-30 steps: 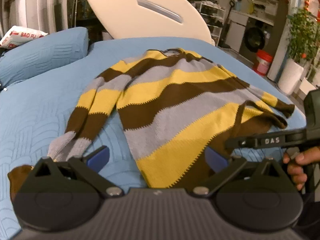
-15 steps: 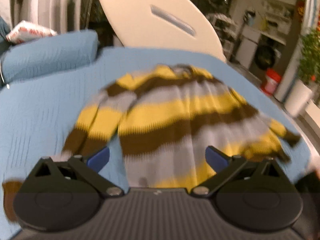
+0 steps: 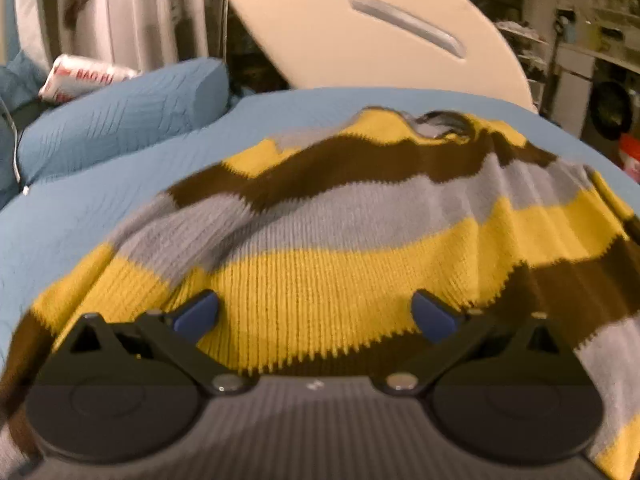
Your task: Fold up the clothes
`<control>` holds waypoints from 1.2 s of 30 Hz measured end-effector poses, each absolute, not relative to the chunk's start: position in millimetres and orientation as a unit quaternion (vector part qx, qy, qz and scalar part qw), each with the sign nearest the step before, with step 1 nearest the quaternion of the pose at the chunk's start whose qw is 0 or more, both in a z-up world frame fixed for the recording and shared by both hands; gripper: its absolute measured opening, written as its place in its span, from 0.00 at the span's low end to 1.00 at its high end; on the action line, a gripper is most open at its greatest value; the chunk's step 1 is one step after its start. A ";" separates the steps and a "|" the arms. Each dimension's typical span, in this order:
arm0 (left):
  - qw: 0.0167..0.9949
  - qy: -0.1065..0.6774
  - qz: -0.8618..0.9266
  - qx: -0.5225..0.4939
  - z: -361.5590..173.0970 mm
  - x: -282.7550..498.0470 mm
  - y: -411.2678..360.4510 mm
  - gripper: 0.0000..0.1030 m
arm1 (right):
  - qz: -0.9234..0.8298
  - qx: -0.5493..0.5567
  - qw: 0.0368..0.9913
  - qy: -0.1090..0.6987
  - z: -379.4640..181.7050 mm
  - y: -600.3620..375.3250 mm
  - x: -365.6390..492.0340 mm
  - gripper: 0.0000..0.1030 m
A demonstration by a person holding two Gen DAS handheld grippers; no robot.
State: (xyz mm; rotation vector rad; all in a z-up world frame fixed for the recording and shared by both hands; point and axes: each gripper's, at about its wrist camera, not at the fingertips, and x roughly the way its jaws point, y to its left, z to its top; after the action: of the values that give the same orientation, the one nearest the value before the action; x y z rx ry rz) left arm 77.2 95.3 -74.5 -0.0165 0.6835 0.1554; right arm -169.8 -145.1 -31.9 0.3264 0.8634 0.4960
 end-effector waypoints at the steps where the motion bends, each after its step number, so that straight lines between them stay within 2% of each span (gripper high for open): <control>1: 0.939 0.334 0.076 -0.008 -74.9 77.2 95.7 1.00 | 0.224 0.173 0.872 0.399 -30.0 -158.2 -167.7 0.20; 2: 0.939 0.334 0.076 -0.008 -74.8 77.3 95.7 1.00 | 0.210 0.193 0.879 0.382 -27.7 -172.8 -164.7 0.30; 3: 0.939 0.334 0.077 -0.007 -74.9 77.6 95.7 1.00 | 0.195 0.212 0.885 0.365 -25.5 -187.4 -161.7 0.36; 5: 0.939 0.334 0.077 -0.007 -74.9 78.3 95.9 1.00 | 0.176 0.235 0.894 0.339 -24.3 -207.0 -157.8 0.55; 6: 0.939 0.335 0.076 -0.008 -74.6 78.5 95.3 1.00 | 0.170 0.248 0.895 0.330 -26.3 -213.8 -156.5 0.61; 7: 0.939 0.335 0.076 -0.007 -74.3 77.3 94.4 1.00 | 0.164 0.262 0.895 0.321 -28.4 -220.6 -155.2 0.71; 8: 0.939 0.334 0.077 -0.007 -74.0 76.1 93.6 1.00 | 0.162 0.283 0.889 0.322 -34.1 -226.5 -152.9 0.75; 14: 0.939 0.336 0.076 -0.006 -72.0 76.1 92.1 1.00 | 0.168 0.339 0.858 0.347 -52.1 -236.4 -137.0 0.75; 36: 0.939 0.335 0.076 -0.007 -72.8 74.6 93.9 1.00 | 0.165 0.336 0.857 0.354 -54.2 -237.7 -137.7 0.75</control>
State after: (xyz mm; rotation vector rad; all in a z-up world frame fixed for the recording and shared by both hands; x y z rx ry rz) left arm 74.6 93.9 -72.8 -0.0147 0.6832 0.1545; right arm -137.7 -237.7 -54.2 0.7051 0.7432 0.3461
